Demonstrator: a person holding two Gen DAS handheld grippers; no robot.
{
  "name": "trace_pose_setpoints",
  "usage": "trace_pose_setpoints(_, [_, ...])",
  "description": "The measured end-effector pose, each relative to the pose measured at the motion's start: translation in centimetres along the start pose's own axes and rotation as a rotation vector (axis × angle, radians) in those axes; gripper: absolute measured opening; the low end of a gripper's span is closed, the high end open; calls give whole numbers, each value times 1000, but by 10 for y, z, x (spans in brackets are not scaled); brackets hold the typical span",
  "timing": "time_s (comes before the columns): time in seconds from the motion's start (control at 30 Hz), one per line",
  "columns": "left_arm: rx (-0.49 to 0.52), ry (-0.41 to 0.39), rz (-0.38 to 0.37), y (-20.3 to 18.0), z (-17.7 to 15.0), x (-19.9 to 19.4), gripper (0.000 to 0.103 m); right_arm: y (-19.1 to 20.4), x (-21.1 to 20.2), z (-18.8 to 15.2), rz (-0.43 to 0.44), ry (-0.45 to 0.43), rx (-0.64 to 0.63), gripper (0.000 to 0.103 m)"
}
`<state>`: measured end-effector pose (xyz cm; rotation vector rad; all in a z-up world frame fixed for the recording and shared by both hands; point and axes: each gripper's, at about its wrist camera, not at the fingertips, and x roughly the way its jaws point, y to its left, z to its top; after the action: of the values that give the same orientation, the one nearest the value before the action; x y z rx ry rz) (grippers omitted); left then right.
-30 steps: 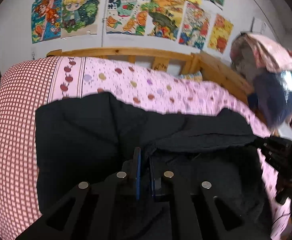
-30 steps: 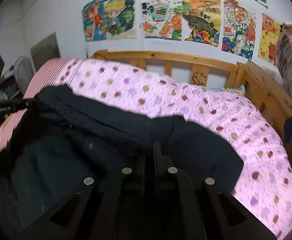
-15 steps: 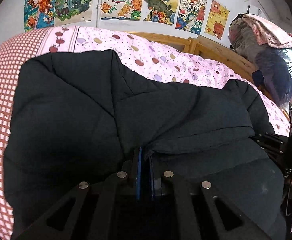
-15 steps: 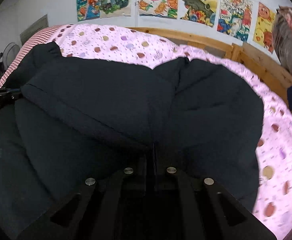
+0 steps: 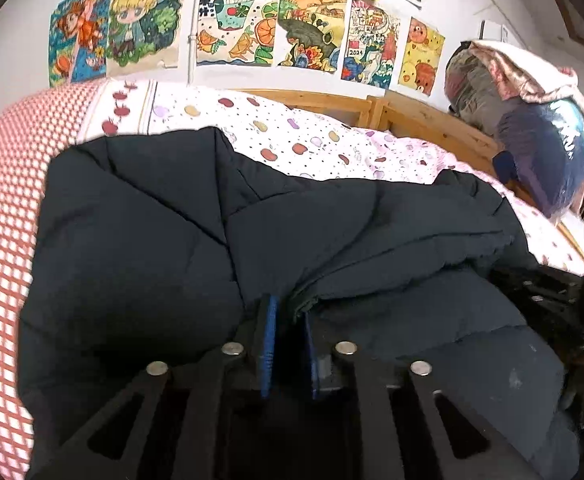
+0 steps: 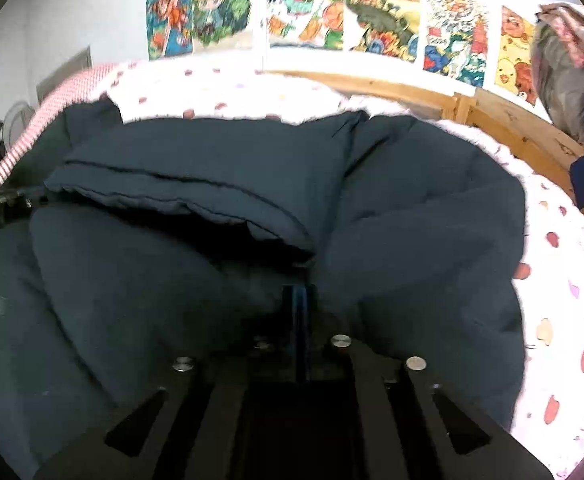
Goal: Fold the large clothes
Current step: 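Lift the hem with both tools and fold it toward the collar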
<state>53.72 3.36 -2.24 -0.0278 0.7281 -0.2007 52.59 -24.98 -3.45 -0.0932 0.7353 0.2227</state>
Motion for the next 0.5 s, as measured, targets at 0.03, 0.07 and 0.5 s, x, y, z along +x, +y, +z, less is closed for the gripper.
trace_pose_setpoints(0.03, [11, -3, 25, -2, 1, -3, 31, -3, -9, 1, 5, -15, 9, 17])
trace_pose_setpoints(0.07, [15, -11, 32, -3, 2, -6, 39, -5, -15, 1, 9, -25, 13, 22])
trace_pose_setpoints(0.5, [-52, -245, 30, -2, 67, -38, 57, -29, -64, 66, 39, -212, 93, 34])
